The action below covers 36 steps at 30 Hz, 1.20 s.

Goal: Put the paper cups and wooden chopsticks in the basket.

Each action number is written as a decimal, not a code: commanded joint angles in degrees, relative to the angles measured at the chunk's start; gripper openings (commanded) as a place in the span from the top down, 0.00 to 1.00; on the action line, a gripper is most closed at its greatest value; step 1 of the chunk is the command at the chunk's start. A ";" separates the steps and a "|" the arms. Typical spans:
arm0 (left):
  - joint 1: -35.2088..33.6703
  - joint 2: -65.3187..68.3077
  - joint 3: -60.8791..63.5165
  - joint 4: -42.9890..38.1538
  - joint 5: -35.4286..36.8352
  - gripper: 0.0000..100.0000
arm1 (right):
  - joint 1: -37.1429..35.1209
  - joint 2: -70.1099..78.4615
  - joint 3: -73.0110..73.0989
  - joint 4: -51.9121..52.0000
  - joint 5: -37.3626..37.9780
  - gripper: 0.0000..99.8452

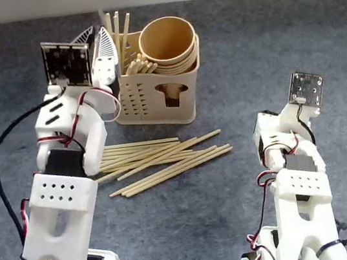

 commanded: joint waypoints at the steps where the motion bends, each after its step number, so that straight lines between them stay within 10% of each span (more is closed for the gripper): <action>1: 0.04 -0.66 -7.87 10.29 0.62 0.93 | 0.40 -0.84 -0.75 -1.27 0.70 0.99; 20: 19.12 -0.57 -12.88 47.65 -5.80 0.93 | 0.48 -0.84 -0.66 -1.27 0.70 0.99; 36: 22.11 0.04 14.37 35.78 -10.20 0.93 | 0.48 -0.84 -0.57 -1.27 0.70 0.99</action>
